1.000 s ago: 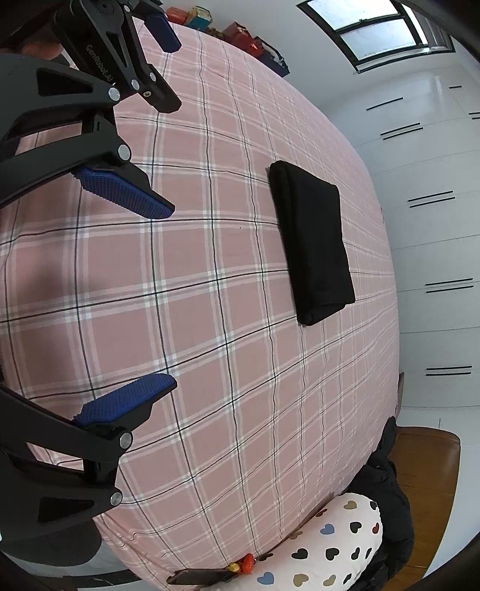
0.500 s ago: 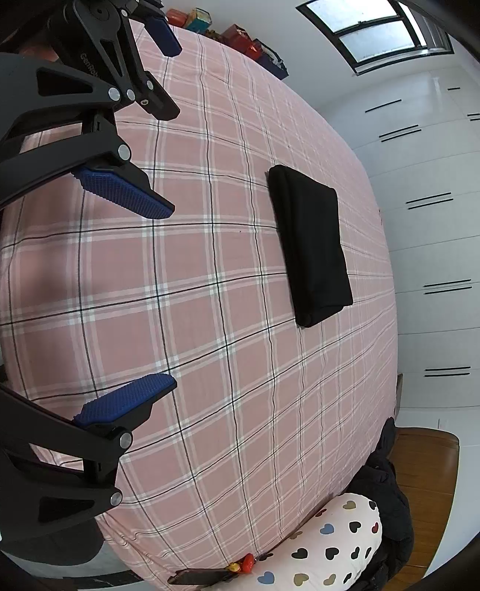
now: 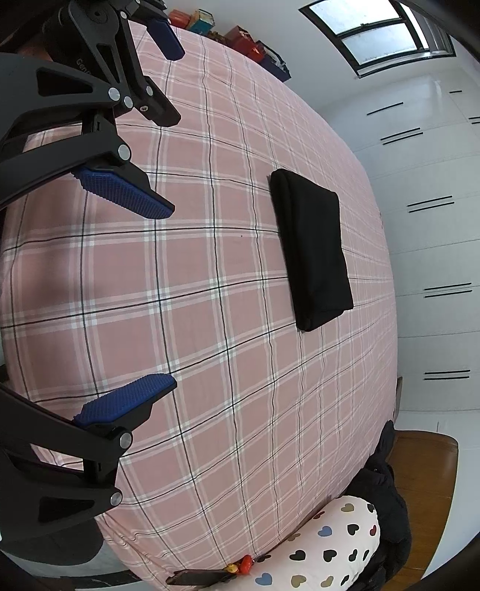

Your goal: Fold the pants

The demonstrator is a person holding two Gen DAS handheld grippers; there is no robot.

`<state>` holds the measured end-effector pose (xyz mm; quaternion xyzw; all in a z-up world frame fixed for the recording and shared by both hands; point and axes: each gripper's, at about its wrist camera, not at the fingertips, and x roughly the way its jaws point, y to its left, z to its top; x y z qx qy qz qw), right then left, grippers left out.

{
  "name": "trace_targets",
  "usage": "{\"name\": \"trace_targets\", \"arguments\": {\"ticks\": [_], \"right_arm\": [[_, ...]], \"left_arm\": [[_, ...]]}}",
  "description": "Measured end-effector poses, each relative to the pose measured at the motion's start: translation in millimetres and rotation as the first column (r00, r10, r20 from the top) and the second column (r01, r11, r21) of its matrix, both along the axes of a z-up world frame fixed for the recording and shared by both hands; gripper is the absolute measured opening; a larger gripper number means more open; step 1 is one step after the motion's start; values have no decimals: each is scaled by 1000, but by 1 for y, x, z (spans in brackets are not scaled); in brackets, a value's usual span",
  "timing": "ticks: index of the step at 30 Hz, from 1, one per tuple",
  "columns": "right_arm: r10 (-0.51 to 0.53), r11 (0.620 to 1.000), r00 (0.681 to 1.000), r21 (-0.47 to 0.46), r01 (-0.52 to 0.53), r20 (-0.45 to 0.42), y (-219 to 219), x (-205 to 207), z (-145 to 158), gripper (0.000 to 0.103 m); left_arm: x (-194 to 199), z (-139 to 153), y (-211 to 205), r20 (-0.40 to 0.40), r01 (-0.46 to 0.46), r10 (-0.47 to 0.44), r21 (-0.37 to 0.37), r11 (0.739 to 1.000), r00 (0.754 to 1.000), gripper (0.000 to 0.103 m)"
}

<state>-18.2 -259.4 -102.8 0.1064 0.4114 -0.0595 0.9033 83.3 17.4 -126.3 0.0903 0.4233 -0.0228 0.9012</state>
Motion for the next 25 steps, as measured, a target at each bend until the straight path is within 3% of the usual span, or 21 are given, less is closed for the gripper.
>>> {"name": "trace_targets", "arguments": {"ticks": [8,12,17,21,25], "right_arm": [[0,1000,1000,2,0,-5,2,0,-1,84],[-3,1000,1000,9,3,-6,0,0,-1,84],[-5,1000,1000,11,5,-8,-4,-1,-2,84],[-10,1000,1000,13,10,-10,-7,0,-3,84],[-10,1000,1000,13,11,-12,-6,-1,-4,84]], "left_arm": [[0,0,-2,-3,8,-8,0,1000,1000,93],[-3,3,3,25,2,0,-58,998,1000,93],[-1,4,0,40,14,-12,-53,998,999,94],[5,-1,3,-22,-4,3,-62,998,1000,94],[4,-6,7,-31,-25,23,-65,998,999,93]]}}
